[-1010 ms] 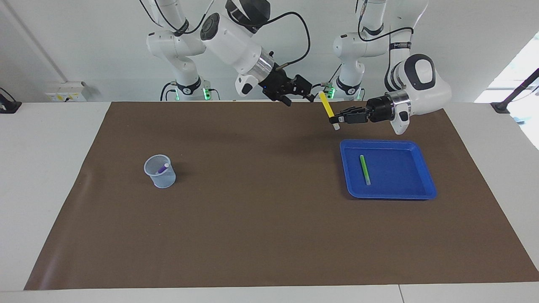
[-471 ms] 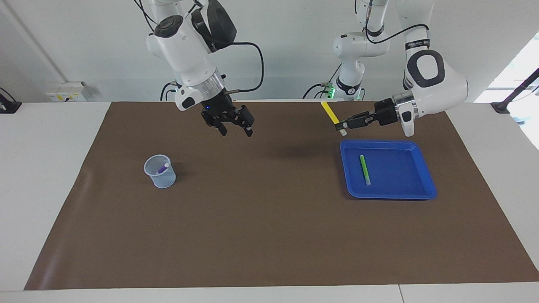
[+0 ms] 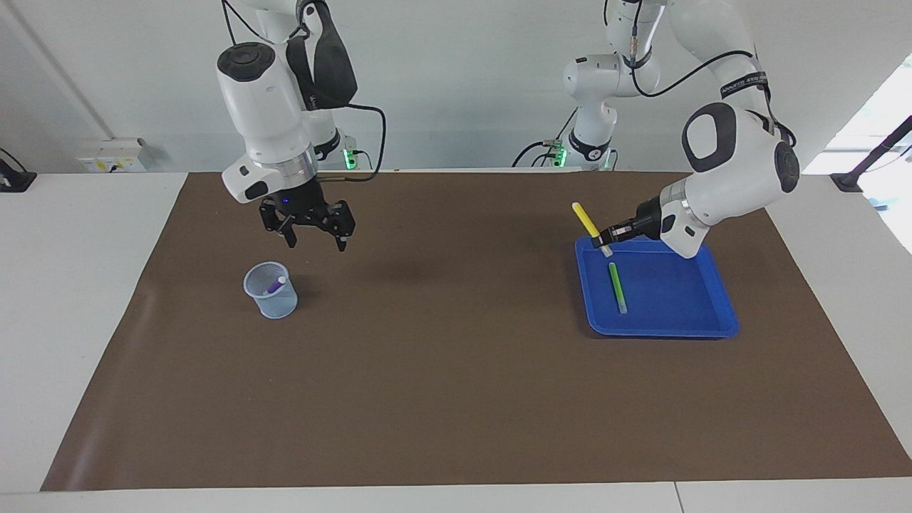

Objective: Right arm passes pens to left for tray arrangement
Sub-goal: 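Lower the yellow pen into the tray while the right gripper withdraws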

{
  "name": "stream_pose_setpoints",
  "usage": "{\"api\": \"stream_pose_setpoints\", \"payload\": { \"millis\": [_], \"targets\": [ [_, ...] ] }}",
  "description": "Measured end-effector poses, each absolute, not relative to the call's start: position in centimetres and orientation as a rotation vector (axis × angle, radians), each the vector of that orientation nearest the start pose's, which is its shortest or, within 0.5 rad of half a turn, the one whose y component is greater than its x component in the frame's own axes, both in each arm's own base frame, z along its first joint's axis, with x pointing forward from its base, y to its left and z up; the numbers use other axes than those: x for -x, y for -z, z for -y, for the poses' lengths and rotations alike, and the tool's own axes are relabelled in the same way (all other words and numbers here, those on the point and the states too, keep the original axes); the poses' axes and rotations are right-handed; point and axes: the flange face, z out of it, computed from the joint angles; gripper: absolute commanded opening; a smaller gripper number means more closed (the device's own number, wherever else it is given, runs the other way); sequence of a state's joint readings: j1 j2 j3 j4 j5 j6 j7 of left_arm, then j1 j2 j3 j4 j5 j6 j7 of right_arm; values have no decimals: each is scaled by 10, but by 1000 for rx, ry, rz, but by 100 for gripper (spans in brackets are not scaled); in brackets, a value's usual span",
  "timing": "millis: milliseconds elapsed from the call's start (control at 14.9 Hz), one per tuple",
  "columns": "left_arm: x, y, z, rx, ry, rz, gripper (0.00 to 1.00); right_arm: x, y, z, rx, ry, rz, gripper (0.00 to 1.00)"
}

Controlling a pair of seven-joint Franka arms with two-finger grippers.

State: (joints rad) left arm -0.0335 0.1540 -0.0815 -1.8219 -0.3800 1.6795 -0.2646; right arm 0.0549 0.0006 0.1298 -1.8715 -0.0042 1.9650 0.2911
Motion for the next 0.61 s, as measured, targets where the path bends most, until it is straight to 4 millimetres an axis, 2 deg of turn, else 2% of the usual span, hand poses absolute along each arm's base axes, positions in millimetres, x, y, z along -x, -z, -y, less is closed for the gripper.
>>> {"api": "stream_pose_setpoints", "payload": {
  "millis": [269,404,606],
  "targets": [
    [-580,-393,66,3141,-568,-29,0,-560,-500,-55,3167,82,20,100],
    [-596,-375,57,3055,-566,-143,0,-557,-498,-43,3188,53,32,100],
    [-619,-350,49,3008,-522,-192,0,-554,-496,-35,3222,45,36,100]
  ]
}}
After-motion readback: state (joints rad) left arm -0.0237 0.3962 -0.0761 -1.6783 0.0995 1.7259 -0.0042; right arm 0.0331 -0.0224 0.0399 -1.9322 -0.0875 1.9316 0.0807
